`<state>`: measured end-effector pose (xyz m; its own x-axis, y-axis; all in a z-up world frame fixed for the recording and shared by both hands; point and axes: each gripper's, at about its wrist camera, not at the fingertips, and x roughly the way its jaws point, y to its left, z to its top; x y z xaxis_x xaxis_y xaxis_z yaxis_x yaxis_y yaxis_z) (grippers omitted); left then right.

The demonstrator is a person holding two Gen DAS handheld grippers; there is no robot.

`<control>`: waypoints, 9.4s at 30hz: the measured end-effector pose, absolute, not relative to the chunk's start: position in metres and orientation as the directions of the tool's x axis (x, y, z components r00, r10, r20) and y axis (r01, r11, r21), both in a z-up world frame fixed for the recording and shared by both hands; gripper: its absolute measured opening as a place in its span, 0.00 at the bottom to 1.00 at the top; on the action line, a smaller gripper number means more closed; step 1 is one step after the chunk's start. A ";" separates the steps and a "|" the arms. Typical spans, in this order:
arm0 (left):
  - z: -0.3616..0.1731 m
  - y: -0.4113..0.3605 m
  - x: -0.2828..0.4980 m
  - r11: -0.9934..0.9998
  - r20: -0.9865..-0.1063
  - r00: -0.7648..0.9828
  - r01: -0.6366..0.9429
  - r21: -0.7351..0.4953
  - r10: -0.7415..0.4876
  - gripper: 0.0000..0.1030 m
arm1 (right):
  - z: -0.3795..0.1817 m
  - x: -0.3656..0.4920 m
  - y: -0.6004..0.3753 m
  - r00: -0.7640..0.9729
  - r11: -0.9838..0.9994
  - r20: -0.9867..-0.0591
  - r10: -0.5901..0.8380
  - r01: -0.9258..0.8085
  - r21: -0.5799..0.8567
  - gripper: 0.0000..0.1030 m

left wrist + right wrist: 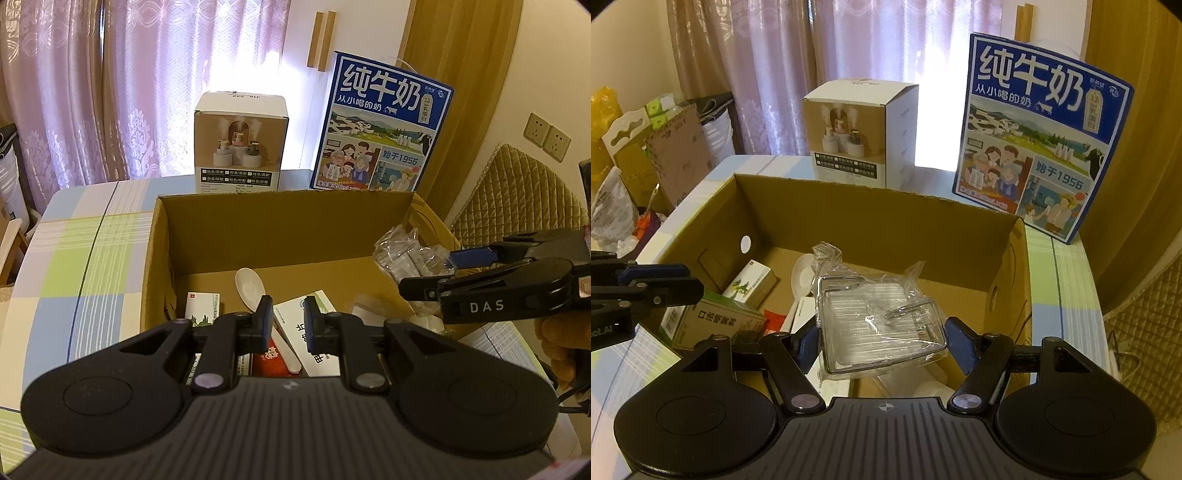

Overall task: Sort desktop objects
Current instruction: 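Open both tools to release the spoon and bagged rack inside the box, then move both tools back toward the foil packet and black cable, then grasp the silver foil tea bag with the left tool while the right tool grasps the black cable, then lift and carry the foil bag with the left tool while the right tool carries the cable over the box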

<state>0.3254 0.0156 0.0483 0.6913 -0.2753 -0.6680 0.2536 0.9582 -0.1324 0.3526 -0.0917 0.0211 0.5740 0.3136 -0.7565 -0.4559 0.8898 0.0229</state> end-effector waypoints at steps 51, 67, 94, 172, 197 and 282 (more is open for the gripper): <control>0.066 0.041 0.119 0.976 -0.709 0.671 0.157 -0.151 -0.218 0.83 | 0.030 0.148 -0.181 0.533 0.898 -0.779 0.329 -0.431 0.085 0.95; 0.051 0.033 0.047 0.984 -0.746 0.642 0.091 -0.151 -0.174 0.93 | 0.020 0.090 -0.210 0.526 0.917 -0.773 0.356 -0.358 0.179 0.98; 0.061 0.010 0.002 0.984 -0.758 0.637 0.000 -0.180 -0.139 0.98 | 0.019 0.066 -0.210 0.535 0.896 -0.744 0.401 -0.397 0.198 0.98; -0.046 -0.005 0.182 0.928 -0.897 0.407 0.372 -0.011 -0.174 0.58 | -0.085 0.202 -0.138 0.102 0.732 -0.941 0.323 -0.658 0.179 0.13; -0.059 -0.010 0.197 0.896 -0.896 0.394 0.444 -0.009 -0.204 0.73 | -0.092 0.170 -0.120 0.247 0.638 -0.914 0.322 -0.770 0.017 0.39; 0.005 -0.017 0.163 0.903 -0.844 0.455 0.422 -0.078 -0.285 0.44 | -0.025 0.153 -0.171 0.348 0.805 -0.831 0.434 -0.564 0.184 0.13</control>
